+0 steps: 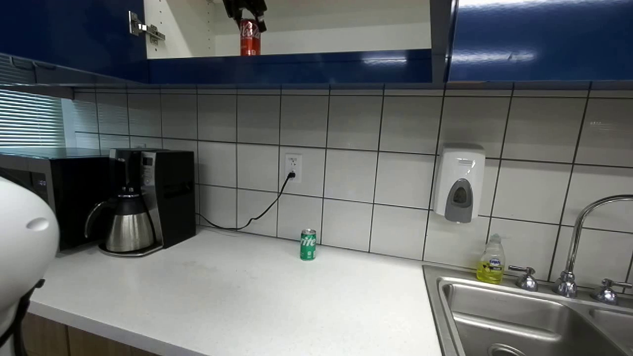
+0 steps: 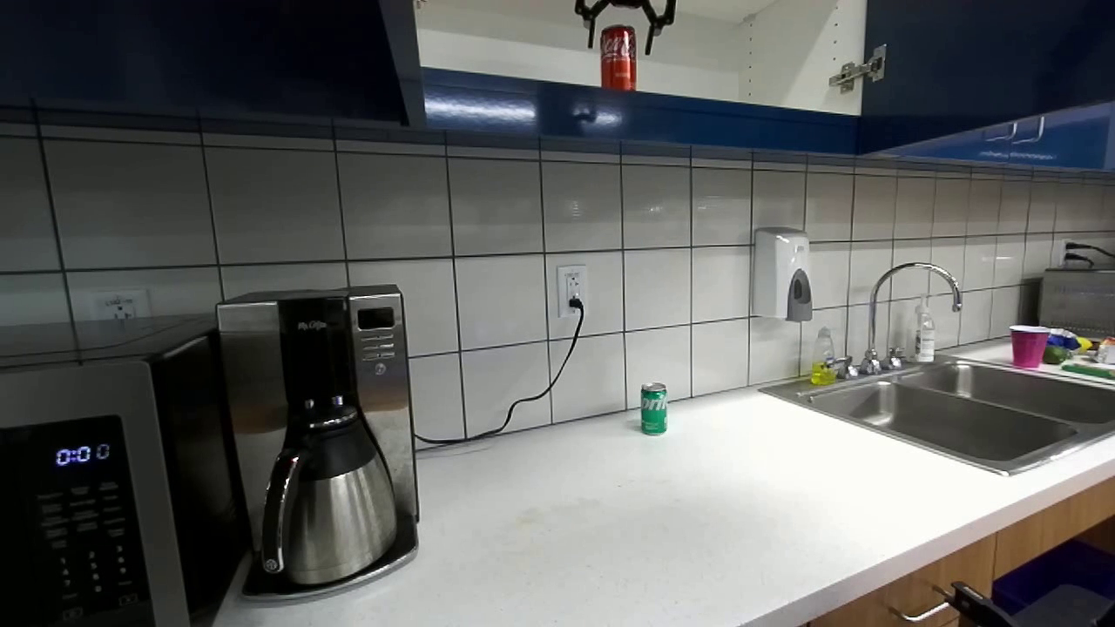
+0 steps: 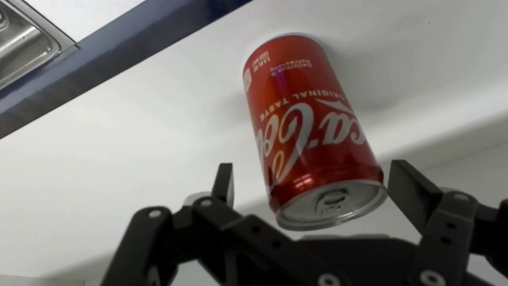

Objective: Put the red can in the open upper cabinet.

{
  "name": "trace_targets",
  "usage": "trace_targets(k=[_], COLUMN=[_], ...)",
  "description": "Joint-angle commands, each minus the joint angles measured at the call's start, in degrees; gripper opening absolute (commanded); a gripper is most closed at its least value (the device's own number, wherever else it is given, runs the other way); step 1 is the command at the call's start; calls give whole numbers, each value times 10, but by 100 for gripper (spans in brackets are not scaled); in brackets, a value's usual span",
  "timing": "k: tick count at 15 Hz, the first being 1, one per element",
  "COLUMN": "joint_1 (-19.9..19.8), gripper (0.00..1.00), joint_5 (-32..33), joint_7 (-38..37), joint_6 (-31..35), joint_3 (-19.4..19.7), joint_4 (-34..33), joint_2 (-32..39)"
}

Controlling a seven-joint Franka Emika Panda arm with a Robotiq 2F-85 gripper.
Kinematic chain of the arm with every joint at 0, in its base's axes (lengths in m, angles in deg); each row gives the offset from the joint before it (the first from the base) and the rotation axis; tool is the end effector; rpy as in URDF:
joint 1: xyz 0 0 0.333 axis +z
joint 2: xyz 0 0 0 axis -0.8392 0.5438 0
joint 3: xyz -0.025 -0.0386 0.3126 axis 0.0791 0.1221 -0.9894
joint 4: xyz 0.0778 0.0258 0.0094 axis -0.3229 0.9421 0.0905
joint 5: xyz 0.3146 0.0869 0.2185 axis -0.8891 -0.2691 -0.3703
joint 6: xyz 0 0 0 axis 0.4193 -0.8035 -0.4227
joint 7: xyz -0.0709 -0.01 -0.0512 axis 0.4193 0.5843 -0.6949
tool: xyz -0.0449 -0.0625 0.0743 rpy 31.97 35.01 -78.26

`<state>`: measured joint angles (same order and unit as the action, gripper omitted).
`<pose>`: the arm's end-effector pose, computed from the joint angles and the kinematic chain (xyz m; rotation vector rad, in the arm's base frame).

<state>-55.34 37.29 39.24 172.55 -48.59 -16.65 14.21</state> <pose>0.5490 0.0797 0.8468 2.9000 -0.6404 1.0037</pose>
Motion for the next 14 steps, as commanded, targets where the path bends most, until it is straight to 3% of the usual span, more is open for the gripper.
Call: trace_targets(k=[1,14], joint_1=[6,16], gripper=[100,100], joint_5=[4,-31], joint_7=[-10,-3], joint_6=[-18,-13], joint_3=[-3,-1], joint_4=[-26,54], joint_2=[8,-66])
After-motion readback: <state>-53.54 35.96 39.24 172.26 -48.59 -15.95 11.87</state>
